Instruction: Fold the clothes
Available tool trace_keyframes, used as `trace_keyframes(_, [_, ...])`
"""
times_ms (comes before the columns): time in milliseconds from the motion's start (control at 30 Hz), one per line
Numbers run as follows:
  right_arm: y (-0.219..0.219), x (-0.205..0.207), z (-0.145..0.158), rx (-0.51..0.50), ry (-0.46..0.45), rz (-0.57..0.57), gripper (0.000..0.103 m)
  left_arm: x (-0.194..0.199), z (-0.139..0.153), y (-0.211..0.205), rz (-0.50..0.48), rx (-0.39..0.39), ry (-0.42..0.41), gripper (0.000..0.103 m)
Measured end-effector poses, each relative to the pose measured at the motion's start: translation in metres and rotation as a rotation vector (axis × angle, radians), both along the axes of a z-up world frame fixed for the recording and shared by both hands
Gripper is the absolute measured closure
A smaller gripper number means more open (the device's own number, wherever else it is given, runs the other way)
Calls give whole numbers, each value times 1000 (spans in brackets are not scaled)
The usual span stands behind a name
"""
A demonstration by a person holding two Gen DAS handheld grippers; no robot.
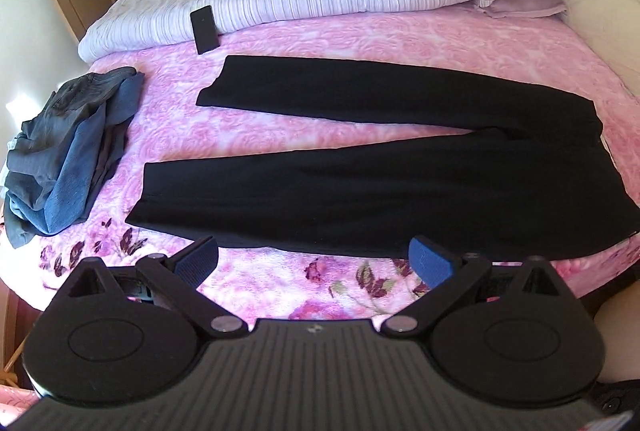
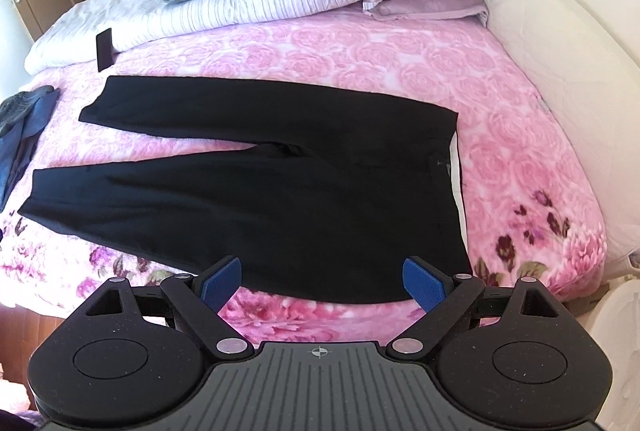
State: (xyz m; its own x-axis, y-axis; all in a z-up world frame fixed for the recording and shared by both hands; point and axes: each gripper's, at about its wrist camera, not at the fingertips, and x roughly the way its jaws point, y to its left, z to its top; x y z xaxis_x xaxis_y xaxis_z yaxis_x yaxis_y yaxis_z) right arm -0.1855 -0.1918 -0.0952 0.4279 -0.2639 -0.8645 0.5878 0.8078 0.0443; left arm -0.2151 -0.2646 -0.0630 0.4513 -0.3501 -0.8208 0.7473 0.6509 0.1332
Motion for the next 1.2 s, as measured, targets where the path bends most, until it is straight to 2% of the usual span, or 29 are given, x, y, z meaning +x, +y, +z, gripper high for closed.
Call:
trace_keyframes(467, [-4, 7, -18, 19, 29, 7, 12, 2, -8, 7, 17, 41, -11, 3])
trace_keyframes(600, [-4, 7, -29, 16, 38, 28, 12, -4, -14, 9, -13, 62, -72, 3])
trace_keyframes(700, [0, 6, -43, -61, 30, 92, 12, -12, -26, 13, -86, 115, -158, 3])
trace_keyframes(767, [8, 5, -57, -167, 52, 163, 12, -14, -40, 18, -152, 158, -214, 3])
trace_keyframes(933, [32, 4, -106, -364, 161, 376, 12, -3, -93, 28, -352, 279, -339, 4])
trace_keyframes(1033, [48, 4, -134, -426, 220, 499, 12, 19, -130, 29, -448, 333, -397, 7])
trace_keyframes(1100, [57, 6, -153, -451, 255, 533, 13, 37, -160, 29, -533, 397, -427, 11])
trace_keyframes(1167, [63, 9, -167, -459, 277, 553, 13, 55, -183, 30, -599, 424, -450, 12])
trace_keyframes(1200, [64, 12, -173, -468, 283, 563, 20, 64, -195, 31, -624, 435, -469, 13])
